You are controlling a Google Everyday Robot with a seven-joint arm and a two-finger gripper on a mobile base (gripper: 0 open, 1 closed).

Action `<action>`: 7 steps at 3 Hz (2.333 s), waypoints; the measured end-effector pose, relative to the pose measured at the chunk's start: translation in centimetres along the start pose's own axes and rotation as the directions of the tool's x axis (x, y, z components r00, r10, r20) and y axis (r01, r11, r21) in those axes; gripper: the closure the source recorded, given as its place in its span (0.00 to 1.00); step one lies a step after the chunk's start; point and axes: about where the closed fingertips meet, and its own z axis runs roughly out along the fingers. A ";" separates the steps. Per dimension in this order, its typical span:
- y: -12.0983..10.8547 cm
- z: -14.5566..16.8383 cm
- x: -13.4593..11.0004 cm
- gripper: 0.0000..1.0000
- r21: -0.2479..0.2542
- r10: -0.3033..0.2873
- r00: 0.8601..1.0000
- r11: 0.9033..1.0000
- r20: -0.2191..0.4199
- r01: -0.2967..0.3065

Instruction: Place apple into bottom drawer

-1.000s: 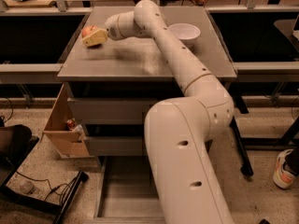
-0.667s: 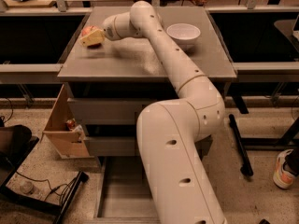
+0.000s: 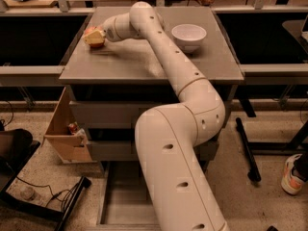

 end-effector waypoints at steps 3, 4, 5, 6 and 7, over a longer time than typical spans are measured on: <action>0.0 0.0 0.0 1.00 0.000 0.000 1.000 1.000 0.000 0.000; -0.6 -1.5 0.1 1.00 0.023 0.005 1.000 1.000 0.006 -0.005; -2.8 -8.7 -3.4 1.00 0.132 -0.008 0.996 0.991 0.083 -0.004; -3.9 -20.5 -9.5 1.00 0.290 -0.058 0.976 0.957 0.209 -0.005; -1.6 -32.1 -14.6 1.00 0.419 -0.114 0.950 0.908 0.290 -0.019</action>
Offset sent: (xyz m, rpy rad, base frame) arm 0.0000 0.0000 0.0000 0.0000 0.0000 0.0000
